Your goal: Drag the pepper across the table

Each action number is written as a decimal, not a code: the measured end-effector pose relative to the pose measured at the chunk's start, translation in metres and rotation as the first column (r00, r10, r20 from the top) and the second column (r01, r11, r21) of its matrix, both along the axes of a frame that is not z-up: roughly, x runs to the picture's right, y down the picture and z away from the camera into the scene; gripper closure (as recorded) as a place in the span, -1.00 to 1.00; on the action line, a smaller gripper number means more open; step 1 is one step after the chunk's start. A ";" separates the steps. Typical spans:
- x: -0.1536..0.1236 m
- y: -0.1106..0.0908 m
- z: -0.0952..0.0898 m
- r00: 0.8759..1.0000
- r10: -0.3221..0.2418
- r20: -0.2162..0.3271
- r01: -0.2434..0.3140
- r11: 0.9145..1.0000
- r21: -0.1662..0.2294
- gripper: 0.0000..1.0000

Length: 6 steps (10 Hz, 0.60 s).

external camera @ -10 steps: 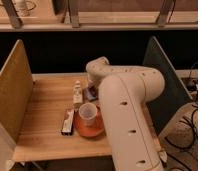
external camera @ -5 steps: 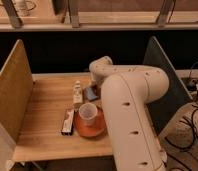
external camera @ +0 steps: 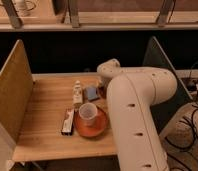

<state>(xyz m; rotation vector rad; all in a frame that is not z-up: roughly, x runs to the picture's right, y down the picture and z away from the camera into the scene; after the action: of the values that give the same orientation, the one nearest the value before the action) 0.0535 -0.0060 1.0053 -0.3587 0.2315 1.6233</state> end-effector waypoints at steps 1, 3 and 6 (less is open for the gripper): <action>0.014 0.005 0.000 0.999 0.024 -0.027 -0.024 1.000 -0.007 1.00; 0.041 0.014 -0.001 0.995 0.066 -0.078 -0.067 0.998 -0.017 1.00; 0.087 0.021 -0.009 0.972 0.162 -0.168 -0.165 0.986 -0.002 1.00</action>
<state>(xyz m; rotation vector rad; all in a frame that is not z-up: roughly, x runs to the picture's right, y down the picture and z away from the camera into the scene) 0.1409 0.0148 0.9964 -0.2581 0.3502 1.8175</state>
